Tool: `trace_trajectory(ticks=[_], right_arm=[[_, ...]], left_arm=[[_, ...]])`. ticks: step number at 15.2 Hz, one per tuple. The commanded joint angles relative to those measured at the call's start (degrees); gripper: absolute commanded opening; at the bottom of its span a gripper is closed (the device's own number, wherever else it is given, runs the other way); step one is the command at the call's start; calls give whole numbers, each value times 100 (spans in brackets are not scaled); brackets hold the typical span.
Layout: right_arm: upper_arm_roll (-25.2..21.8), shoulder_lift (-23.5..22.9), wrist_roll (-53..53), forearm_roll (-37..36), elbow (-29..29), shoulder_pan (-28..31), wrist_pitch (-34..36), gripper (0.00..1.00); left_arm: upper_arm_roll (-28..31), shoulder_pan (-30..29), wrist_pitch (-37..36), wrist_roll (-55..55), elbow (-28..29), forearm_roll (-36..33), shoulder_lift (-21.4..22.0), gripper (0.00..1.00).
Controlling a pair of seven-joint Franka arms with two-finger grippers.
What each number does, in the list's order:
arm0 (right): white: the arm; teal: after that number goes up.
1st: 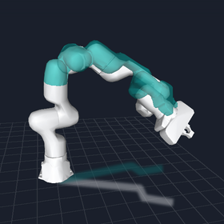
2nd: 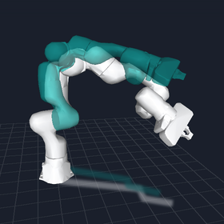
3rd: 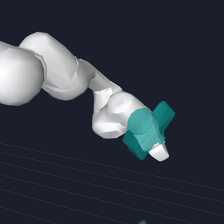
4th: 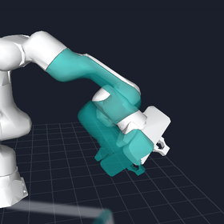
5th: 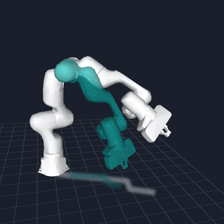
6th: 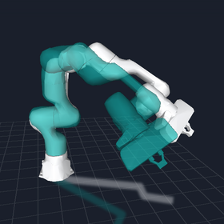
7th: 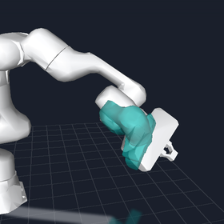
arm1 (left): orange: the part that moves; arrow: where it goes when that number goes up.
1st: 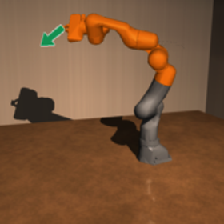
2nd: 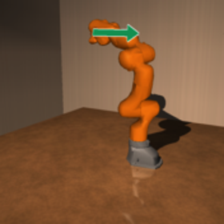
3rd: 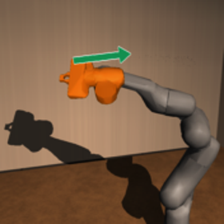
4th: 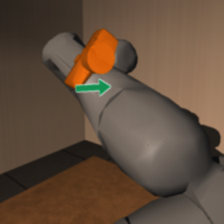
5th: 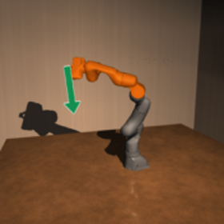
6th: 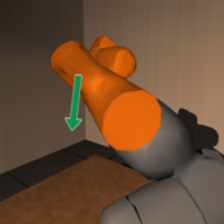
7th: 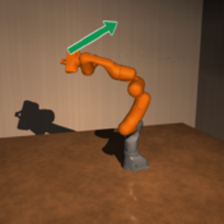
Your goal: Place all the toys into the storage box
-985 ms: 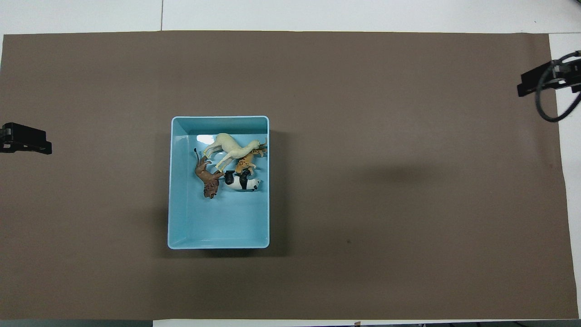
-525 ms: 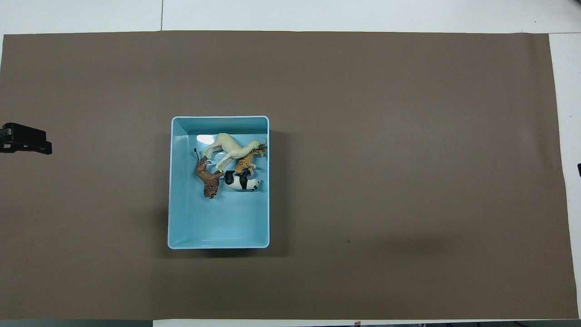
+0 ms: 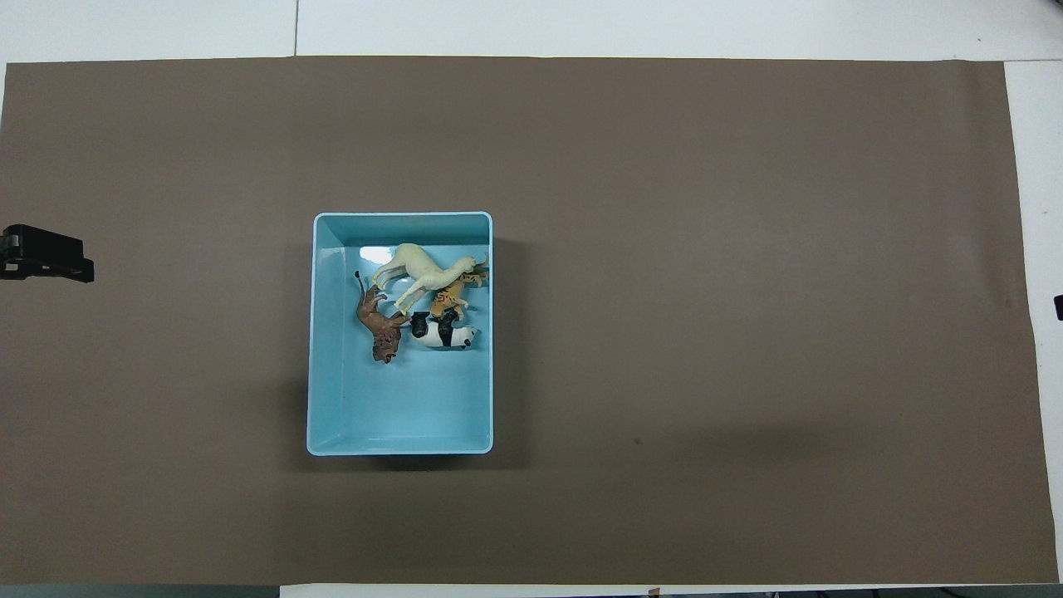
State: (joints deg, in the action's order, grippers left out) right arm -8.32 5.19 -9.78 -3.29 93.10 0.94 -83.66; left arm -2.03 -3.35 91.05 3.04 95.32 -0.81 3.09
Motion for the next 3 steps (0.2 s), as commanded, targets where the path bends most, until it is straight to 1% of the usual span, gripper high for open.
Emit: trace_trajectory(ticks=[1,3], right_arm=[[59,149,55,-110,165,3,-89,100],[59,149,55,-110,156,-6,-89,100]], left_arm=[[45,45,80,-5,136,19,122,100],[45,45,80,-5,136,19,122,100]])
